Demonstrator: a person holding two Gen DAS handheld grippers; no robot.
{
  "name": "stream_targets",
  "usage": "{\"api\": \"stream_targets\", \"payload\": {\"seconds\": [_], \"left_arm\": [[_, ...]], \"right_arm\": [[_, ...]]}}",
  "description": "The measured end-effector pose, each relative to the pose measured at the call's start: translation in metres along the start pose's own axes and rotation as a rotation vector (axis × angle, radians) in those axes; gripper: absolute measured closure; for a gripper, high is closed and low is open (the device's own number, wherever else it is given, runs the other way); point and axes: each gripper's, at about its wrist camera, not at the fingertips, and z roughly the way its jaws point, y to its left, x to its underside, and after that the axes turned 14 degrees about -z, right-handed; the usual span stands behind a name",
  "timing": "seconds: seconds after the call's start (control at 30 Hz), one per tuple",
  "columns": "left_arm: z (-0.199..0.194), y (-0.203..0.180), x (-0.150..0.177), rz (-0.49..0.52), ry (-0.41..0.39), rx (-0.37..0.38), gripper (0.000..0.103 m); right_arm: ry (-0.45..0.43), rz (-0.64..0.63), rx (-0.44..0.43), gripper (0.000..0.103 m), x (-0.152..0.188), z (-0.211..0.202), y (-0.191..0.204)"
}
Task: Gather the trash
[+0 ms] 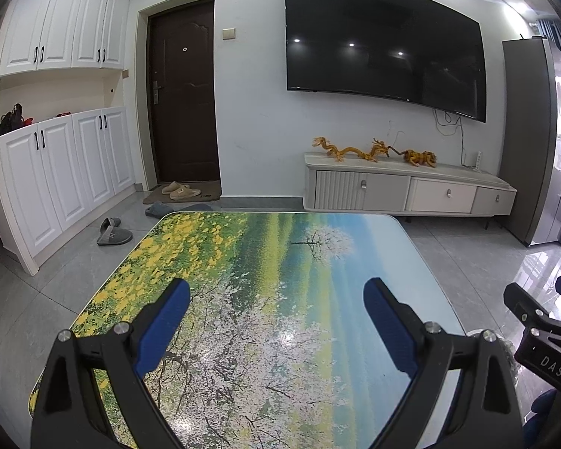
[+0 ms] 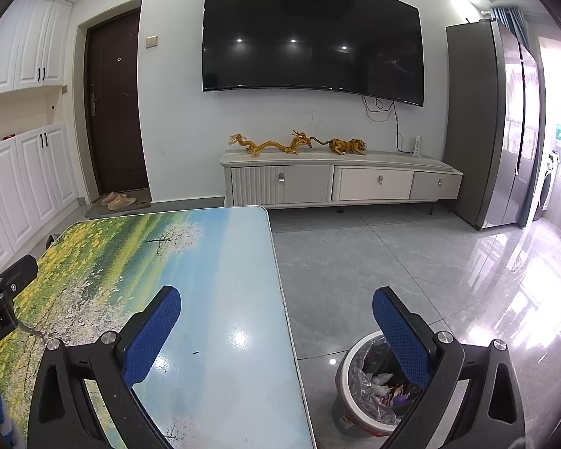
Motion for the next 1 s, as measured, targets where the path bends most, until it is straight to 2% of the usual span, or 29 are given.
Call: {"api": "stream_targets", "payload": {"seconds": [1.0], "left_arm": [[0.0014,-0.0082,0.0064,0.013,0.052,0.034,0.009]], "right_arm": [[0.017,0.016,0.023,0.0,0.0033,0.0006,-0.0004]]}}
